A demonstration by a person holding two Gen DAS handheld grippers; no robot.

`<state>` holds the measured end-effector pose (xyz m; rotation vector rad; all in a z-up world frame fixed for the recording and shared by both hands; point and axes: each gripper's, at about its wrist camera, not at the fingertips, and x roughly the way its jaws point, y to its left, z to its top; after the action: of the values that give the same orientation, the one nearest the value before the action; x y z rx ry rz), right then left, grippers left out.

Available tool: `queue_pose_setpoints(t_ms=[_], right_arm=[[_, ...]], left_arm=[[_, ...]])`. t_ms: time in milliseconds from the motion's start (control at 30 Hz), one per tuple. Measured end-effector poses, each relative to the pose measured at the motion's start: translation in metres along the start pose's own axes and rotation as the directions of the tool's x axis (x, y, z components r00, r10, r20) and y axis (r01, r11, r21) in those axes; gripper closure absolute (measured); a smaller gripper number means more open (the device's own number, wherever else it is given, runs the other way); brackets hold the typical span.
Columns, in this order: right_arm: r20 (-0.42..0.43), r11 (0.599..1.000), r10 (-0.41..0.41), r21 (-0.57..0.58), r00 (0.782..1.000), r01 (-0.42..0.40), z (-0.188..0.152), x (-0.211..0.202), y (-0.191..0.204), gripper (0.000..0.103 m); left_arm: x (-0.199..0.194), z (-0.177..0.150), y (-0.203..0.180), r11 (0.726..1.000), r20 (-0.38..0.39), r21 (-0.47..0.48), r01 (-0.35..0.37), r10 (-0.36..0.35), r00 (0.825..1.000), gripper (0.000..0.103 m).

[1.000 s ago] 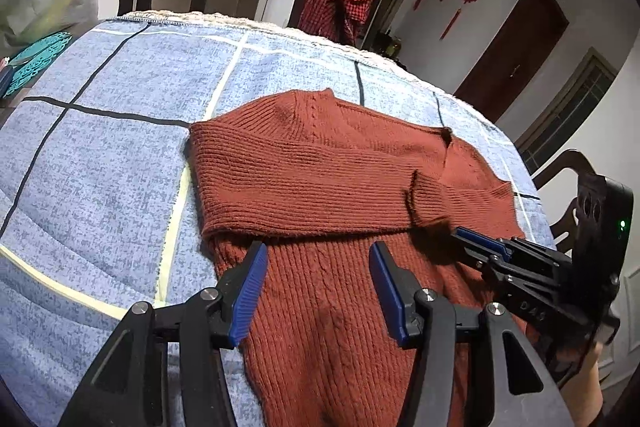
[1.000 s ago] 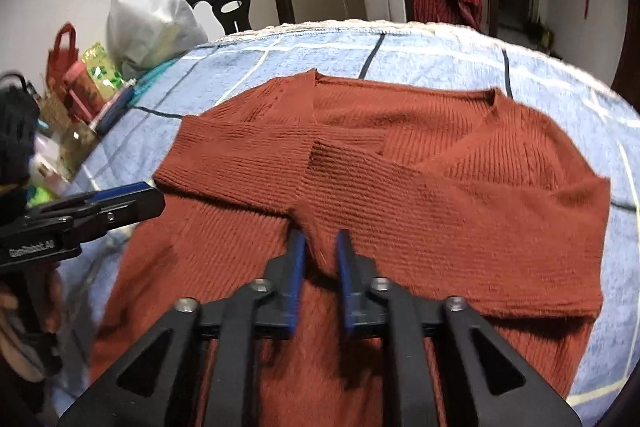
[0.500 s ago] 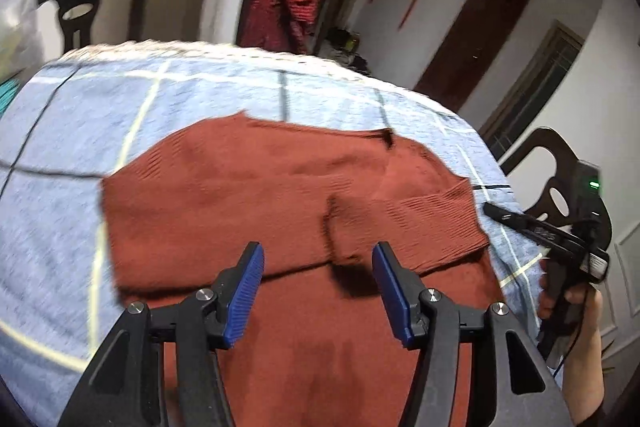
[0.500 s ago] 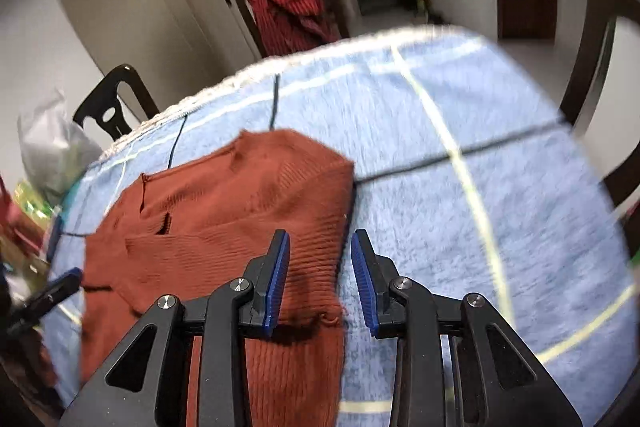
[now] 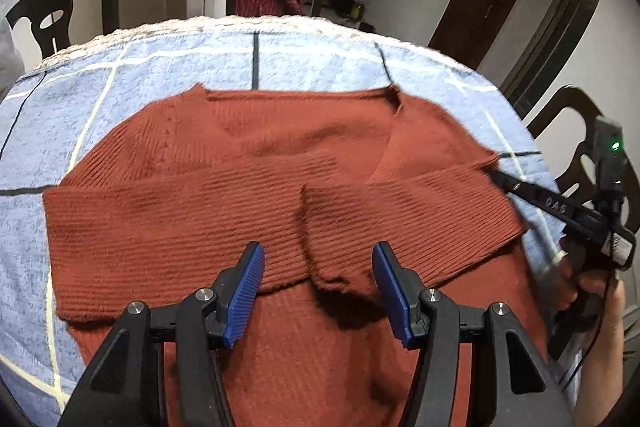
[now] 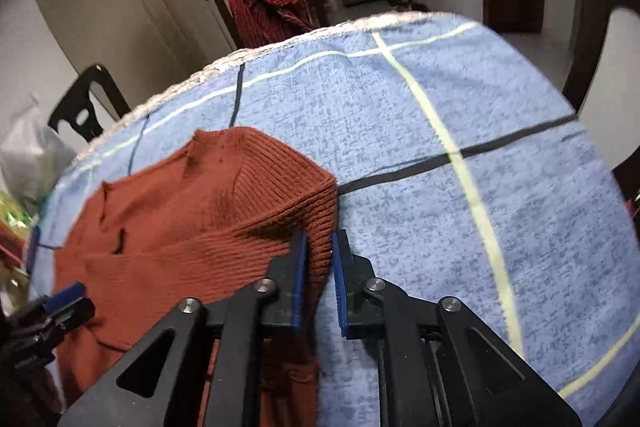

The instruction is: Fold small clothes

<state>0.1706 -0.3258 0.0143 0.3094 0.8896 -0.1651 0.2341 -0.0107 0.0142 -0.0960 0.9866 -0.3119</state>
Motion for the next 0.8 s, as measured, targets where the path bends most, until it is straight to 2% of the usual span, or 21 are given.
queue_pose_setpoints(t_ms=[67,200,300,367,433,500,633,733,800], right_arm=[[-0.003,0.999,-0.036,-0.038,0.999,0.036,0.000,-0.002,0.004,0.085],[0.021,0.991,-0.092,-0.092,0.996,0.093,-0.001,-0.015,0.013,0.085],[0.065,0.984,-0.122,-0.119,0.990,0.129,-0.004,-0.029,0.020,0.085],[0.092,0.981,-0.113,-0.148,0.989,0.126,-0.008,-0.037,0.028,0.085],[0.102,0.974,-0.100,-0.194,0.990,0.119,-0.016,-0.043,0.036,0.085],[0.073,0.970,-0.072,-0.228,0.995,0.087,-0.022,-0.041,0.041,0.085],[0.021,0.964,-0.123,-0.236,0.992,0.124,-0.039,-0.033,0.032,0.085],[0.021,0.965,-0.127,-0.230,0.992,0.128,-0.047,-0.042,0.027,0.079],[0.030,0.964,-0.142,-0.225,0.989,0.145,-0.054,-0.050,0.025,0.079]], left_arm=[[-0.003,-0.004,0.002,1.000,0.000,0.013,-0.009,0.009,1.000,0.044],[-0.012,-0.012,0.008,0.992,0.007,0.044,-0.122,0.121,0.993,0.044],[-0.020,-0.017,0.021,0.993,-0.004,0.002,-0.117,0.117,0.993,0.044],[-0.026,-0.020,0.026,0.994,0.002,-0.013,-0.107,0.107,0.994,0.044],[-0.032,-0.024,0.030,0.990,0.007,-0.009,-0.138,0.138,0.990,0.044],[-0.034,-0.029,0.035,0.989,-0.001,-0.008,-0.146,0.146,0.989,0.044],[-0.042,-0.044,0.050,0.994,-0.022,-0.059,-0.094,0.093,0.995,0.044],[-0.054,-0.057,0.057,0.988,-0.011,-0.060,-0.141,0.140,0.990,0.044],[-0.062,-0.064,0.058,0.990,-0.008,-0.058,-0.126,0.126,0.992,0.044]])
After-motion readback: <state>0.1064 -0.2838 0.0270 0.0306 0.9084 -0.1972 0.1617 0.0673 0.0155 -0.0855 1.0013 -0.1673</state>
